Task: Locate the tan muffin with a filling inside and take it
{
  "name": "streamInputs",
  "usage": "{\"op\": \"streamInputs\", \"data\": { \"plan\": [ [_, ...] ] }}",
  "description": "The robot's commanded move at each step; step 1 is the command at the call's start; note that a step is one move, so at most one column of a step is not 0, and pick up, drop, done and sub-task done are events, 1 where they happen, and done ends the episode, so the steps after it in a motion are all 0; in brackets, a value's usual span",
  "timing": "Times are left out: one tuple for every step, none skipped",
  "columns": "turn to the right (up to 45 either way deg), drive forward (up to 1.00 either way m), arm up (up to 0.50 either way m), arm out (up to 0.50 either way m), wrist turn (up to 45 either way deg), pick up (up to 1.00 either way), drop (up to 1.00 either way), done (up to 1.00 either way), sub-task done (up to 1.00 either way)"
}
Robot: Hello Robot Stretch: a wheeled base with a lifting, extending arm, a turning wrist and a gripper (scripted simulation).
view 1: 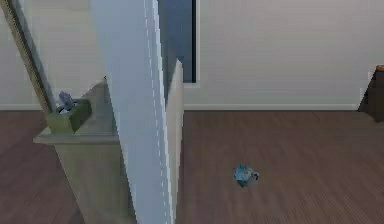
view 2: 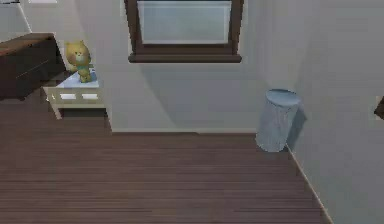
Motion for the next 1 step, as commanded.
{"op": "streamInputs", "data": {
  "plan": [
    [-45.0, 0.00, 0.00, 0.00, 0.0, 0.00, 0.00, 0.00, 0.00]
  ]
}}
